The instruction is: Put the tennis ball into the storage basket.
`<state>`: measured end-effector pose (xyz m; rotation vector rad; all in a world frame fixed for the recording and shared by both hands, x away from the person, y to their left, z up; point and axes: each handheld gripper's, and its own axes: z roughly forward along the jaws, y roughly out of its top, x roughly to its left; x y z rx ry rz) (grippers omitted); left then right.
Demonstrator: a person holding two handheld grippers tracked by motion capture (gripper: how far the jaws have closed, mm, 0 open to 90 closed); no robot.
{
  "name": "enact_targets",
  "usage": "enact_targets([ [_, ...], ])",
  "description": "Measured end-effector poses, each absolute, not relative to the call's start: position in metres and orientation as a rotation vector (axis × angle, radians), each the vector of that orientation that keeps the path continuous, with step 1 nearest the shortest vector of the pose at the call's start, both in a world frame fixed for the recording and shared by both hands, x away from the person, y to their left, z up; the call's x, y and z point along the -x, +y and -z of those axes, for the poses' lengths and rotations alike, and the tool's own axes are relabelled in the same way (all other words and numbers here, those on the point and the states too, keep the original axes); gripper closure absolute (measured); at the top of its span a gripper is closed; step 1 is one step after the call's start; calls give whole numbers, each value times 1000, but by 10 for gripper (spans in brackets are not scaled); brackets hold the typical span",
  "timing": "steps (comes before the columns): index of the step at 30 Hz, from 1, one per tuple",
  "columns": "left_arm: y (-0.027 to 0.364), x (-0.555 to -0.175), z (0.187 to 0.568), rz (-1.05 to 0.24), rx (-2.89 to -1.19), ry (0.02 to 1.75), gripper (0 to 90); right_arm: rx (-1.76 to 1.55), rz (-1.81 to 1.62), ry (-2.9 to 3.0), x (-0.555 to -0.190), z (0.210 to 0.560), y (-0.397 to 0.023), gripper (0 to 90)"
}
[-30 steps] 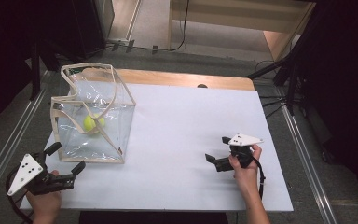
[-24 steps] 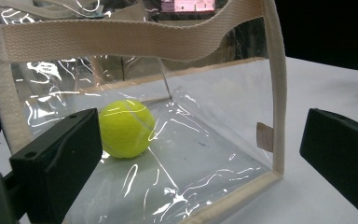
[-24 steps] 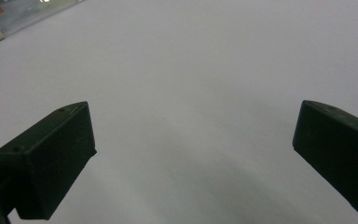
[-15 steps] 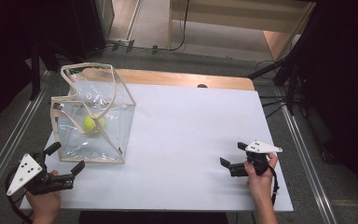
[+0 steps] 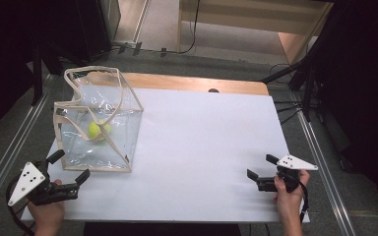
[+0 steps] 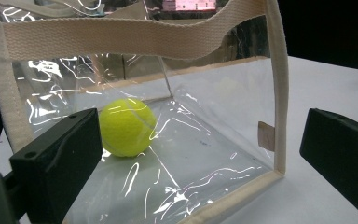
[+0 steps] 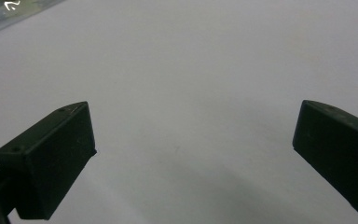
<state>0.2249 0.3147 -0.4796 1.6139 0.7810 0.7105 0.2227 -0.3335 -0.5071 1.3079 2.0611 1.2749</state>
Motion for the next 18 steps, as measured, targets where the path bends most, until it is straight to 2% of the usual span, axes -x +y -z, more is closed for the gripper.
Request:
enact_targets([
  [18,316,-225,479,-710,-1608,786,0,-1339,-1338,1967,-211,510,-350,0],
])
